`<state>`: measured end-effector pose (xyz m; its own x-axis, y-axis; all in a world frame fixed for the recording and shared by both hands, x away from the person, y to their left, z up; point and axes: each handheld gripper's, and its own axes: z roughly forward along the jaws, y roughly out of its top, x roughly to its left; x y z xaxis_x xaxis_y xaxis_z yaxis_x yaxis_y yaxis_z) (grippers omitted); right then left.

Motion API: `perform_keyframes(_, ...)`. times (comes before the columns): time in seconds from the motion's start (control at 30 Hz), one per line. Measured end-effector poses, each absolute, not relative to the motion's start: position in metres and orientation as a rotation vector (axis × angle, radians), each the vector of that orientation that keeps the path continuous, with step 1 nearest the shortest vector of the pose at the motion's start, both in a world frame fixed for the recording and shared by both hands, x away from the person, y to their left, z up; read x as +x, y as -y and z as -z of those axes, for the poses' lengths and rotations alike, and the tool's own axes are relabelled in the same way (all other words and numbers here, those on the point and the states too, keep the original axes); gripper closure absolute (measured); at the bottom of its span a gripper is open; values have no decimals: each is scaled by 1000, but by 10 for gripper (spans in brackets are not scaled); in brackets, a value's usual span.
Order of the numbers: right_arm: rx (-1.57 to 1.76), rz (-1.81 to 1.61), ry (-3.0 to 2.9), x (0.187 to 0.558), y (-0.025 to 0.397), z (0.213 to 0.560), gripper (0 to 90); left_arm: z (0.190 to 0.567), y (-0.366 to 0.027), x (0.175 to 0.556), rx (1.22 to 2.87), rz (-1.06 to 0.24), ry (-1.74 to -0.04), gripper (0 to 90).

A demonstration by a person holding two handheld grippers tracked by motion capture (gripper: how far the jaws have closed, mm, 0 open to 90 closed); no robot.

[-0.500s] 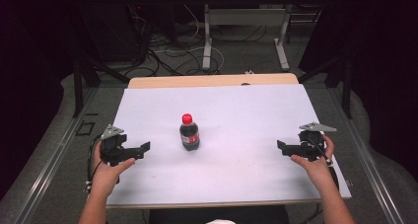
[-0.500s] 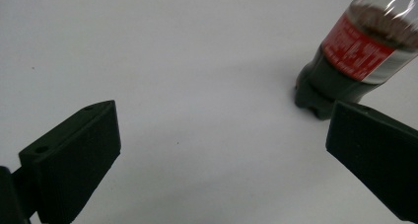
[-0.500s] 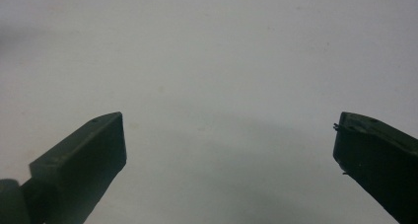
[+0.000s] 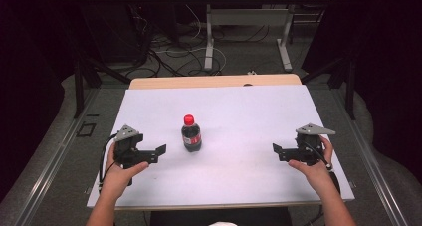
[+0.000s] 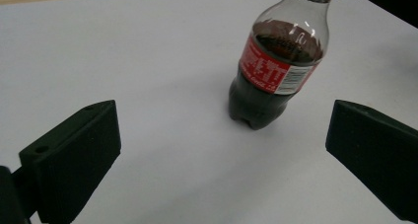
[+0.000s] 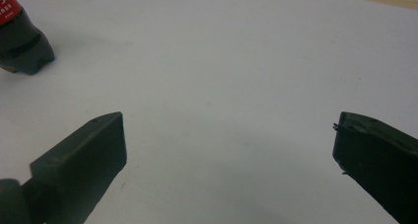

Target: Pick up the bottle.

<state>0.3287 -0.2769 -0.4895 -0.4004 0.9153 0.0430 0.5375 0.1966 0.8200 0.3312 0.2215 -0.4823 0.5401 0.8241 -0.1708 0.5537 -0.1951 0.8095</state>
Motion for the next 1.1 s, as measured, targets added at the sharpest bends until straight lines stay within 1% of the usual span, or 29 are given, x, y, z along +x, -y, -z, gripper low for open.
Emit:
perform_keyframes(0.27,1328,-1099,-2031,328,273,489,0,483,-194,345,1905,-388,-1060,16)
perform_keyframes(0.4,1338,-1107,-2021,327,274,489,0,487,-175,357,1924,-353,-1030,26)
perform_keyframes(0.63,1339,-1107,-2024,328,275,491,0,496,-154,374,1969,-337,-1029,39)
perform_keyframes(0.73,1341,-1108,-2026,329,275,492,0,501,-148,380,1960,-319,-1041,49)
perform_keyframes(0.97,1340,-1115,-2037,329,274,494,0,511,-137,385,1979,-322,-1033,86)
perform_keyframes(1.03,1340,-1112,-2037,330,274,495,0,513,-135,386,1988,-331,-1027,108)
perform_keyframes(1.1,1346,-1102,-2038,330,274,495,0,514,-134,386,1983,-361,-1031,151)
